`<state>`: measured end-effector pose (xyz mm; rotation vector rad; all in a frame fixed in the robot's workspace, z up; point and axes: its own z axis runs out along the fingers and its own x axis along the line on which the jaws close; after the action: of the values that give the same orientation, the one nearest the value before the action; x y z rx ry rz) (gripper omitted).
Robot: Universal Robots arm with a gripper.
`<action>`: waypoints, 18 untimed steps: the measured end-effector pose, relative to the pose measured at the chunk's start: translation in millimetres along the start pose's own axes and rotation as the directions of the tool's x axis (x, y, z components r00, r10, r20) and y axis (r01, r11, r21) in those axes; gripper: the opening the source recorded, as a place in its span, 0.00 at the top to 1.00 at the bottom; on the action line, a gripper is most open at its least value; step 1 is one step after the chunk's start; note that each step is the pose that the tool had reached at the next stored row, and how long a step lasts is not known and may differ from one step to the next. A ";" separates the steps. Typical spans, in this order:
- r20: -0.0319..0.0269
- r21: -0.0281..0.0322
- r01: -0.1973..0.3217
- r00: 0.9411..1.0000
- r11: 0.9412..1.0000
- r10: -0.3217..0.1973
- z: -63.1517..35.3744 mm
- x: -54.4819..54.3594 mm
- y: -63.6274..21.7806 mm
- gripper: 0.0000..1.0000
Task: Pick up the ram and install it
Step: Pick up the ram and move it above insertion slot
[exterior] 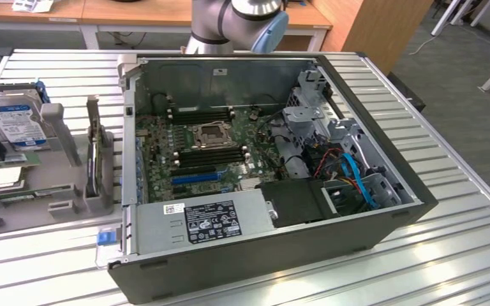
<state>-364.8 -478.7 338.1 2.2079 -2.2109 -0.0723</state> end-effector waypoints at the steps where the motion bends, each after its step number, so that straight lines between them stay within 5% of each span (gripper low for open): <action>1: 0.000 0.000 0.000 1.000 1.000 0.000 -1.5 0.0 0.1 0.89; 18: 0.000 0.000 0.000 1.000 1.000 0.000 -21.8 -0.5 1.0 0.89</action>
<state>-364.9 -478.7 359.9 2.2080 -2.2109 -0.0724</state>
